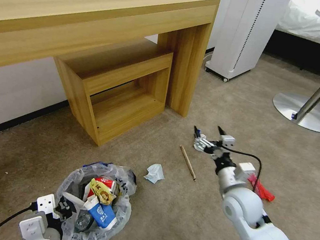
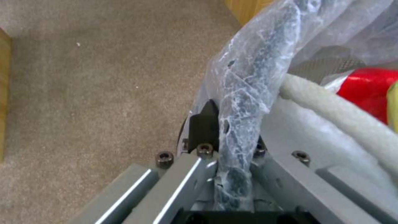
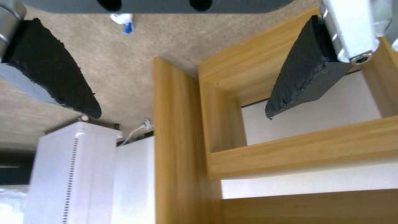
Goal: Pick up the trash bin and place the garbage on the floor into it.
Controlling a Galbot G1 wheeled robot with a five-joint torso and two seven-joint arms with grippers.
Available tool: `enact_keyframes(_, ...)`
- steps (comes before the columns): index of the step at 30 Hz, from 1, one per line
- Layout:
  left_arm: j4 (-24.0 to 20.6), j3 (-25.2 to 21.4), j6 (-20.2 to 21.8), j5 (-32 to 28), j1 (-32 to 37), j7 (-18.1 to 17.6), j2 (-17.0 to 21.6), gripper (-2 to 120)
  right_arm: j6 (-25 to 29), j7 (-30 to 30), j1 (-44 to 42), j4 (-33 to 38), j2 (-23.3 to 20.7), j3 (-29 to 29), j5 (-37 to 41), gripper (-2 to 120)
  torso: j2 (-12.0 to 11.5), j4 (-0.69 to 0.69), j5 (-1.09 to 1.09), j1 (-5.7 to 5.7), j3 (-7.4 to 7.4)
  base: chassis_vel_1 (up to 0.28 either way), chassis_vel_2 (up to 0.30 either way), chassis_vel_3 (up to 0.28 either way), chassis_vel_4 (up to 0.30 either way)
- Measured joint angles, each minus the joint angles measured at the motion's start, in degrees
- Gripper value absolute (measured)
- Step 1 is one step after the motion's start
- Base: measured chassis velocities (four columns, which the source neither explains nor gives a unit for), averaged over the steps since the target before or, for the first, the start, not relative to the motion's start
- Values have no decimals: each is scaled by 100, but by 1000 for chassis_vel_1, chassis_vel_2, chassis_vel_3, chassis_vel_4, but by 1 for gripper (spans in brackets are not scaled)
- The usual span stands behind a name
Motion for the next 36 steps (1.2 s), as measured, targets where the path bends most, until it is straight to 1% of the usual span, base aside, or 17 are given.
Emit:
enact_keyframes(2, -30, -22, 46, -64, 3, -31, 9, 0, -46, -52, -276, 143, 228, 307, -98, 100, 0, 0, -1, 0, 0, 0, 0, 0, 0)
enact_keyframes(3, -30, -22, 46, -64, 3, -31, 9, 0, -46, -52, -276, 143, 228, 307, -98, 100, 0, 0, -1, 0, 0, 0, 0, 0, 0)
enact_keyframes(6, -63, -41, 52, -130, 3, -79, -22, 0, 4, -192, -518, 202, 517, 531, -171, 100, 0, -1, 0, 0, 0, 0, 0, 0, 0)
enact_keyframes(7, -63, -41, 52, -130, 3, -79, -22, 0, 4, -192, -518, 202, 517, 531, -171, 100, 0, -1, 0, 0, 0, 0, 0, 0, 0)
enact_keyframes(10, -99, -76, 79, -209, -25, -159, -81, 0, 22, -340, -640, 230, 757, 590, -148, 100, 0, 0, 0, 0, 0, 0, 0, 0, 0)
enact_keyframes(15, -123, -122, 105, -326, -7, -174, -31, 0, 23, -400, -584, 136, 814, 520, -145, 100, 0, 0, -2, 0, 0, 0, 0, 0, 0)
enact_keyframes(18, -151, -186, 122, -414, -3, -221, 66, 0, 17, -405, -444, -61, 813, 413, -160, 100, 0, 0, -1, 0, 0, 0, 0, 0, 0)
enact_keyframes(20, -154, -203, 130, -496, 4, -245, 159, 0, -38, -398, -210, -309, 819, 309, -134, 100, 0, 0, -1, 0, 0, 0, 0, 0, 0)
enact_keyframes(21, -154, -203, 130, -496, 4, -245, 159, 0, -38, -398, -210, -309, 819, 309, -134, 100, 0, 0, -1, 0, 0, 0, 0, 0, 0)
enact_keyframes(24, -135, -196, 156, -644, -38, -260, 266, 0, -182, -372, 245, -727, 784, 56, 92, 100, 0, 0, -1, 0, 0, 0, 0, 0, 0)
enact_keyframes(25, -135, -196, 156, -644, -38, -260, 266, 0, -182, -372, 245, -727, 784, 56, 92, 100, 0, 0, -1, 0, 0, 0, 0, 0, 0)
enact_keyframes(27, -85, -162, 168, -691, -67, -285, 342, 0, -307, -256, 686, -1206, 718, -278, 359, 100, 0, 0, -2, 0, 0, 0, 0, 0, 0)
enact_keyframes(28, -85, -162, 168, -691, -67, -285, 342, 0, -307, -256, 686, -1206, 718, -278, 359, 100, 0, 0, -2, 0, 0, 0, 0, 0, 0)
enact_keyframes(32, -33, -107, 179, -660, -46, -344, 374, 0, -507, -79, 1345, -2255, 769, -882, 671, 100, 0, 0, -1, 0, 1, 0, 0, 0, 0)
enact_keyframes(33, -33, -107, 179, -660, -46, -344, 374, 0, -507, -79, 1345, -2255, 769, -882, 671, 100, 0, 0, -1, 0, 1, 0, 0, 0, 0)
enact_keyframes(35, 2, -77, 181, -588, -16, -341, 347, 0, -932, 282, 1783, -2818, 930, -1327, 999, 100, 0, 0, 0, 0, 1, 0, 0, 0, 0)
enact_keyframes(36, 2, -77, 181, -588, -16, -341, 347, 0, -932, 282, 1783, -2818, 930, -1327, 999, 100, 0, 0, 0, 0, 1, 0, 0, 0, 0)
